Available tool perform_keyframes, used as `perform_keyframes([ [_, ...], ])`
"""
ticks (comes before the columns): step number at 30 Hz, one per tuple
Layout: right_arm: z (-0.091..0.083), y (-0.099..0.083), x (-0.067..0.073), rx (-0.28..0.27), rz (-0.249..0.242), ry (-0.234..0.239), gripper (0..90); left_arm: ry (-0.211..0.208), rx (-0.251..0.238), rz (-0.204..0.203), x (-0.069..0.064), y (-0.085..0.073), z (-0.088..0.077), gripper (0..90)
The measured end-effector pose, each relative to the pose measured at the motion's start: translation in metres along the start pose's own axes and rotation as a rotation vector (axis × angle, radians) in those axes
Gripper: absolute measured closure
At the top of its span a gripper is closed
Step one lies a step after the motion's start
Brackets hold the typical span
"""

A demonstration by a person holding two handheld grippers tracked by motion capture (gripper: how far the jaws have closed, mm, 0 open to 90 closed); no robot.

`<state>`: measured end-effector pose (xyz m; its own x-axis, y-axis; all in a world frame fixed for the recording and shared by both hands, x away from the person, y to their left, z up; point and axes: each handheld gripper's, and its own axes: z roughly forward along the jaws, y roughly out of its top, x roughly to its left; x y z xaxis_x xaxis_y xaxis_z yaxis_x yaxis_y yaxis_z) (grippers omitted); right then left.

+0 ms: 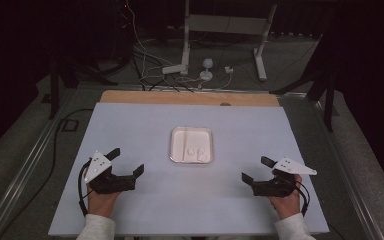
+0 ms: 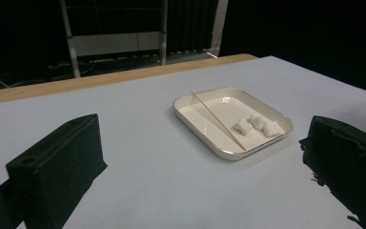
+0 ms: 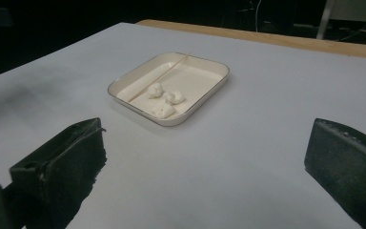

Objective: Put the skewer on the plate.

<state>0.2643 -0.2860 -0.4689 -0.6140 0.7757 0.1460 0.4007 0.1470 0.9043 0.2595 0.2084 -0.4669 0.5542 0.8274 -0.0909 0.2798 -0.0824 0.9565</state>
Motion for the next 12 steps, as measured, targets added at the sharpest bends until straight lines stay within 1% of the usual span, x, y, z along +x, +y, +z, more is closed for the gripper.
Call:
perform_keyframes([
  [5,-0.0009,-0.0011,-0.0021,-0.004,0.002,-0.008,0.0,0.004,-0.001,-0.004,0.0025,-0.0009,-0.0002,0.7],
  [7,-0.0015,-0.0016,-0.0032,-0.004,0.005,-0.01,0.0,0.008,0.006,0.001,0.0038,-0.0017,-0.0001,0.7],
  [8,-0.0019,-0.0019,-0.0038,-0.005,0.007,-0.012,0.0,0.01,0.006,-0.005,0.0045,-0.0021,-0.0003,0.7],
  [10,-0.0025,-0.0029,-0.005,-0.005,0.009,-0.015,0.0,0.021,0.001,-0.014,0.0057,-0.0024,-0.0014,0.7],
  [12,-0.0024,-0.0041,-0.006,0.0,0.009,-0.018,0.0,0.031,-0.008,-0.014,0.0066,-0.0021,-0.0028,0.8],
])
